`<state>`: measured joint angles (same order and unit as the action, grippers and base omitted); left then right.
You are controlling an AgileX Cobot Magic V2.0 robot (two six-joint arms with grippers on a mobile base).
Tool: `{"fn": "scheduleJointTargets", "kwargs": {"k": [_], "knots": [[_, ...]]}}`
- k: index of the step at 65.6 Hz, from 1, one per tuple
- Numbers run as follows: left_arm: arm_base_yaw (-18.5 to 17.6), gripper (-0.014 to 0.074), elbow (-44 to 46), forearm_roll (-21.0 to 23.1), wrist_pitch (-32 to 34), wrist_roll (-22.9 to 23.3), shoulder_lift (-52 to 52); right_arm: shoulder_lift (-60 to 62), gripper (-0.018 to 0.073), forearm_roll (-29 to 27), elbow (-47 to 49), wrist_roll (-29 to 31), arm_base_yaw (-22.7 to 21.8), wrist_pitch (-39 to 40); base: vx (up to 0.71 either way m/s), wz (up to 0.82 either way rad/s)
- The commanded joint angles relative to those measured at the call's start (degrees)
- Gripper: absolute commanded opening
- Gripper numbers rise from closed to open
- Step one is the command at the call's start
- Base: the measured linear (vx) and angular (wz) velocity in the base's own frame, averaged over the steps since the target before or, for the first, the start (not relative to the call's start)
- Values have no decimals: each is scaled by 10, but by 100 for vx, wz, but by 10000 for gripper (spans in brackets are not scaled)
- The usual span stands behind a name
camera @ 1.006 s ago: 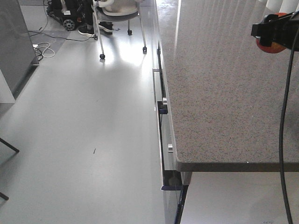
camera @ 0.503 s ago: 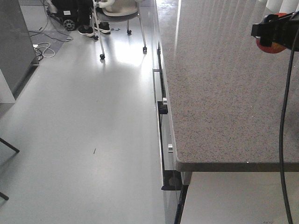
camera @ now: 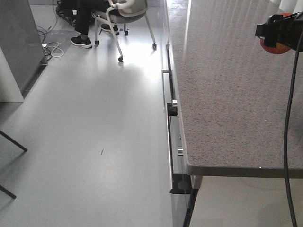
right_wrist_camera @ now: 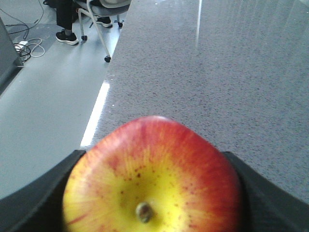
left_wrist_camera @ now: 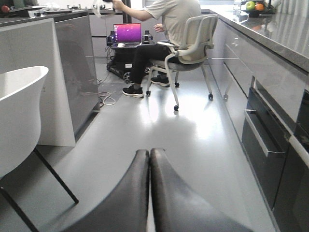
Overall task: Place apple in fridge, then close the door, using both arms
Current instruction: 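Turn the base away from the counter holding the apple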
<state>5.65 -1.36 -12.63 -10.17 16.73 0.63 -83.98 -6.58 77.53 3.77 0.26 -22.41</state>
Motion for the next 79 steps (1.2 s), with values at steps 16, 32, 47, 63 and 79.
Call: {"fn": "scheduleJointTargets", "kwargs": {"k": [16, 32, 47, 63, 79], "knots": [[-5, -6, 10, 0, 39, 0, 9, 21, 214, 0, 17, 5, -3, 47, 1, 24], [-5, -6, 10, 0, 39, 0, 9, 21, 214, 0, 17, 5, -3, 47, 2, 40], [-5, -6, 10, 0, 39, 0, 9, 21, 214, 0, 17, 5, -3, 47, 2, 40], [-5, -6, 10, 0, 39, 0, 9, 21, 214, 0, 17, 5, -3, 47, 2, 39], [-5, -6, 10, 0, 39, 0, 9, 21, 214, 0, 17, 5, -3, 47, 2, 43]]}}
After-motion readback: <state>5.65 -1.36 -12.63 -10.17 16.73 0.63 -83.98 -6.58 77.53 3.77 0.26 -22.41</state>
